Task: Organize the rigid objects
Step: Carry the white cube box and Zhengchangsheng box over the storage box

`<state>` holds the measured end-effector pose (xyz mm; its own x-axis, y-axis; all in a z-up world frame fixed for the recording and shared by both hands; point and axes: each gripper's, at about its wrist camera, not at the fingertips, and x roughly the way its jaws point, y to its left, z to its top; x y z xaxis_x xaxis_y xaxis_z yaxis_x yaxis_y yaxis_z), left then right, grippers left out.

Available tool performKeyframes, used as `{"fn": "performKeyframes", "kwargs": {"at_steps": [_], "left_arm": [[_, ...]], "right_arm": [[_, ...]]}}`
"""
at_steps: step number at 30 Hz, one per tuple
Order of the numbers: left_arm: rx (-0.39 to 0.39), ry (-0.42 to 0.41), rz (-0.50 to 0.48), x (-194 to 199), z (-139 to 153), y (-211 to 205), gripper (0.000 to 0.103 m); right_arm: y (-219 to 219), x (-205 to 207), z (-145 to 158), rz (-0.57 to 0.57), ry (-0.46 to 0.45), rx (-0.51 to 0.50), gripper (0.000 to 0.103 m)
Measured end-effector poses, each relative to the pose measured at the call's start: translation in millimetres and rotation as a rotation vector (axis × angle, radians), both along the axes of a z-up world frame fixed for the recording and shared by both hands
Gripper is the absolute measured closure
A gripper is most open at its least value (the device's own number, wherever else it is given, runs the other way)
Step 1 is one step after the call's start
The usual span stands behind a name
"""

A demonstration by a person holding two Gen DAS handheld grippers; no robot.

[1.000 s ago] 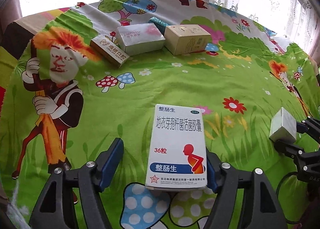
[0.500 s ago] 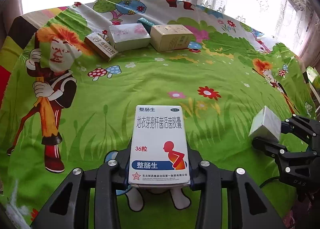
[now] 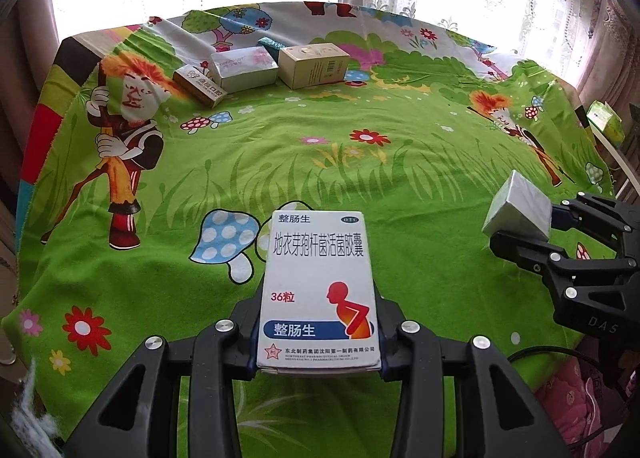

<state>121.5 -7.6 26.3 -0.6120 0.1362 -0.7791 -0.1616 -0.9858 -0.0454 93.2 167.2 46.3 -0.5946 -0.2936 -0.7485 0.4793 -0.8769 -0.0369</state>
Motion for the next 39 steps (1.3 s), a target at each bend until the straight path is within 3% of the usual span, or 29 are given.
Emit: {"fn": "performKeyframes", "kwargs": {"at_steps": [17,39], "left_arm": [[-0.027,0.001,-0.131,44,6,49,0.061],[-0.084,-0.027,-0.386,83,6,140,0.061]], "right_arm": [[25,64,9,-0.008,0.012,-0.02,0.052],[122,124,8,-0.195,-0.005,-0.054,0.052]]}}
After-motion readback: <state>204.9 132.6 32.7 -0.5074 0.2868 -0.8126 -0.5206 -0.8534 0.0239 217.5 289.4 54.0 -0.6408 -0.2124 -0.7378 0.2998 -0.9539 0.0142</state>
